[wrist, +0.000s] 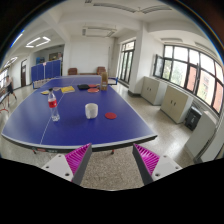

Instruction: Pour water

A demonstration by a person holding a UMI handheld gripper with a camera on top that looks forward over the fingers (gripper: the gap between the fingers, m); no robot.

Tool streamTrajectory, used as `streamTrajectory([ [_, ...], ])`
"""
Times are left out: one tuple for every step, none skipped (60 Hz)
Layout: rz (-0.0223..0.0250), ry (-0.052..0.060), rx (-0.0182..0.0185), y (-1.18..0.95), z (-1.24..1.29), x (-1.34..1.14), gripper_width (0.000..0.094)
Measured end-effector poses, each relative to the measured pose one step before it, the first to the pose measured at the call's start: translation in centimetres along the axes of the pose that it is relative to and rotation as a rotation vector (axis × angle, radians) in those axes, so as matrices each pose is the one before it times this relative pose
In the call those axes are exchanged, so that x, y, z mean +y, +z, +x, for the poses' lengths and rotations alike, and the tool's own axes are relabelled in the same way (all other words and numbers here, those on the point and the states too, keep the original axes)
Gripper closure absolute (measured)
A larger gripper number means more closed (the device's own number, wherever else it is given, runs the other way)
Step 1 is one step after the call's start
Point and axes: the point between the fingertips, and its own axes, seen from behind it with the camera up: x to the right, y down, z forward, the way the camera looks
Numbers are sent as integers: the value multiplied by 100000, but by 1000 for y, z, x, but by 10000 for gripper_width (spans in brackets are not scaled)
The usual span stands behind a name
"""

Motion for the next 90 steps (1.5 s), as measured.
streamTrajectory([
  [-789, -129, -799, 401, -868, 462, 92],
  [-836, -137, -828, 389, -881, 447, 94],
  [-1016, -185, -812, -814, -399, 57, 92],
  [-368, -62, -738, 1448, -1991, 1170, 92],
  [-631, -29, -915, 490, -1035, 259, 92],
  [-468, -33, -973, 457, -1019, 206, 91],
  [-331, -68, -1151, 524, -1122, 115, 91],
  [-281, -81, -1347, 515, -1164, 78, 90],
  [-247, -145, -1445, 579, -1195, 63, 92],
  [-168, -155, -1524, 582, -1183, 13, 91],
  [-397, -83, -1455, 647, -1269, -599, 90],
  [393, -173, -1484, 916, -2109, 837, 88],
  [-18, -166, -1782, 757, -1234, -47, 89],
  [-161, -201, -1818, 789, -1233, -54, 91],
  [-345, -214, -1622, 793, -1177, -77, 87],
  [-209, -157, -1326, 865, -1051, -169, 89],
  [106, -97, -1279, 821, -1062, -299, 82],
  [485, -66, -1359, 844, -1051, -391, 84],
  [814, -52, -1085, 899, -1005, -531, 85],
  [974, -63, -943, 937, -943, -530, 81],
  [896, -28, -936, 1591, -966, -1500, 83],
  [1175, -215, -671, 750, -1002, -70, 82],
  [1154, -182, -833, 987, -844, -598, 81],
  [1207, -226, -835, 1053, -820, -638, 81],
  [1311, -227, -782, 1058, -725, -683, 83],
  [1395, -145, -685, 1091, -669, -655, 79],
  [1369, -70, -736, 1388, -419, -1156, 82],
  [1057, -99, -562, 569, -324, -928, 83],
  [1228, -179, -58, 1681, -776, 97, 82],
  [989, -100, -206, 1143, -474, -463, 86],
  [929, -147, -164, 1106, -431, -477, 85],
  [1040, -267, -209, 1114, -414, -496, 83],
  [1141, -315, -180, 1105, -407, -561, 84],
  [1178, -343, -129, 1106, -316, -540, 84],
  [1235, -275, -85, 1080, -322, -533, 82],
  [1191, -350, 3, 1072, -281, -470, 84],
  [1040, -416, 45, 1028, -215, -383, 84],
  [652, -390, -71, 523, 92, -983, 83],
  [621, -391, 238, 662, -209, -323, 83],
  [739, -342, 492, 1447, -193, 113, 85],
  [710, -297, 516, 875, -67, -211, 84],
  [753, -143, 565, 224, 62, 288, 85],
  [646, -26, 458, 717, -53, -126, 88],
  [553, 55, 155, 718, -104, -153, 88],
  [440, 97, -59, 694, -103, -135, 90],
  [398, 147, -90, 672, -85, -95, 95],
  [456, 184, 10, 632, -76, -114, 100],
  [585, 190, 55, 603, -75, -162, 103],
  [699, 46, 107, 984, -190, -591, 111],
  [702, -186, 19, 255, -251, 36, 120],
  [740, -301, 99, 423, -101, -222, 135],
  [865, -595, 102, 323, -39, -142, 157],
  [1033, -811, 247, 296, -18, -146, 178],
  [1151, -893, 786, 242, 135, -180, 212],
  [1143, -953, 1082, 262, 198, -178, 241],
  [1039, -890, 896, 214, 130, -151, 264],
  [929, -786, 597, 157, 69, -130, 299],
  [927, -707, 278, 162, 13, -139, 341],
  [733, -376, -101, 152, -73, -79, 392],
  [651, -148, -490, 123, 380, -235, 407],
  [439, 262, -407, 58, -97, -43, 414],
  [748, 252, -225, 27, -16, -160, 428],
  [106, 129, -54, 10, 33, 3, 445],
  [-68, 288, 0, 3, 14, 18, 450],
  [313, 355, 5, 8, -10, -62, 470],
  [137, 361, -141, 20, 6, -6, 485],
  [149, 526, -464, -24, -71, 13, 506],
  [-119, 499, -909, -11, -137, 48, 528],
  [249, 509, -937, 46, -380, 326, 538],
  [45, 766, -1062, -32, -370, -21, 540],
  [61, 559, -1106, -17, -181, -30, 571],
  [-10, 424, -637, 20, 7, 4, 571],
  [353, 508, -407, 16, 21, -133, 575],
  [-257, 268, -645, -39, -7, 18, 591],
  [168, 492, -786, -92, -114, -162, 594],
  [449, 796, -908, -203, -443, -46, 596],
  [310, 1023, -1332, -479, 425, -528, 592],
  [588, 1038, -1030, -154, -129, -392, 592],
  [639, 1235, -1065, -211, -137, -453, 596],
  [698, 1515, -1162, -246, -148, -568, 593],
  [754, 1794, -1271, -265, -117, -636, 592],
  [961, 2133, -1216, -257, -25, -774, 594],
  [1045, 2129, -662, -238, -480, 126, 591],
  [1355, 3410, -1532, -235, 409, -1242, 592],
  [1054, 3550, -1746, -278, -56, -898, 592],
  [747, 4017, -2287, -260, -221, -857, 592],
  [784, 4551, -2419, -236, -183, -990, 591],
  [1130, 4980, -1884, -319, -13, -1089, 594],
  [1391, 5203, -1534, -281, -23, -1140, 594],
  [1501, 5683, -1980, -190, -133, -1139, 593],
])
